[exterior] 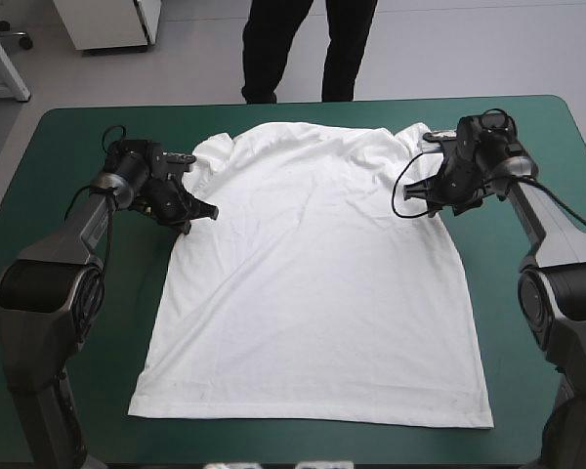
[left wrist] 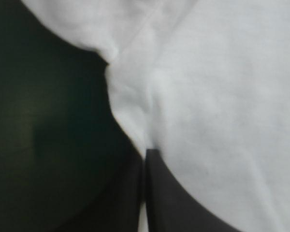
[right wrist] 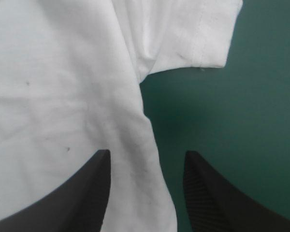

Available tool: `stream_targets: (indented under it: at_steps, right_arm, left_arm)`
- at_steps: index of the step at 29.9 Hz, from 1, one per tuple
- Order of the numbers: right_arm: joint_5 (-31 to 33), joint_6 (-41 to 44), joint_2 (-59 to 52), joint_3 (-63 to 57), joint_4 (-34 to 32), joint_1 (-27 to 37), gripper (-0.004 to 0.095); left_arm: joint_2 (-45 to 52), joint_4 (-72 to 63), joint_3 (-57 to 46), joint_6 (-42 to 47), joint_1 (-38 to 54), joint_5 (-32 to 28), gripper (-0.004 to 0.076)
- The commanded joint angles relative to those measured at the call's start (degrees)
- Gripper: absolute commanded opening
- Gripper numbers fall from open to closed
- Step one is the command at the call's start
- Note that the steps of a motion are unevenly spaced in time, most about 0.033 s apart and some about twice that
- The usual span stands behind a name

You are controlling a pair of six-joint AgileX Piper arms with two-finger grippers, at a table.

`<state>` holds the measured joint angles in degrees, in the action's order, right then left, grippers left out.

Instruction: Fold the cloth

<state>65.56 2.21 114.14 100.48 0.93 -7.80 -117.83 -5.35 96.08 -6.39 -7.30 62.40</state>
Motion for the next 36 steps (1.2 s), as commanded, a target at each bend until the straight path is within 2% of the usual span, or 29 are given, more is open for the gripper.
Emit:
stream_targets:
  at_steps: [1, 12, 13, 14, 15, 18, 26, 36]
  right_arm:
    - [-1.0, -0.4, -0.9, 0.8, 0.3, 0.5, 0.0447]
    - [-2.2, 0.1, 5.6, 0.8, 2.8, 0.5, 0.0444]
    - [-1.9, 0.1, 5.9, 0.8, 3.6, 0.5, 0.0422]
    - [-1.4, -0.1, 6.0, 0.8, 4.5, 0.5, 0.0381]
    - [-1.1, -0.5, 6.0, 0.8, 5.4, 0.5, 0.0294]
    - [0.1, -2.2, 5.1, 0.9, 6.5, 0.5, -0.0022]
    - [-0.1, -2.2, -4.4, 1.6, 5.5, 0.5, -0.0017]
    - [0.7, -2.2, -19.1, 8.2, 4.1, 0.5, -0.0017]
  left_arm:
    - [1.5, -3.0, 0.5, 0.3, -0.8, 1.3, -0.0009]
    - [1.5, -3.0, 0.5, 0.3, -0.8, 1.4, -0.0009]
    - [1.5, -3.0, 0.5, 0.3, -0.8, 1.4, -0.0009]
    - [1.5, -3.0, 0.5, 0.3, -0.8, 1.5, -0.0009]
    - [1.5, -3.0, 0.5, 0.3, -0.8, 1.6, -0.0009]
    - [2.1, -3.1, 0.5, 0.3, -0.8, 2.1, -0.0009]
    - [10.7, -3.7, 2.3, -0.8, -0.6, 3.0, -0.0009]
    - [23.6, -3.8, 10.1, -0.8, -0.6, 4.0, -0.0009]
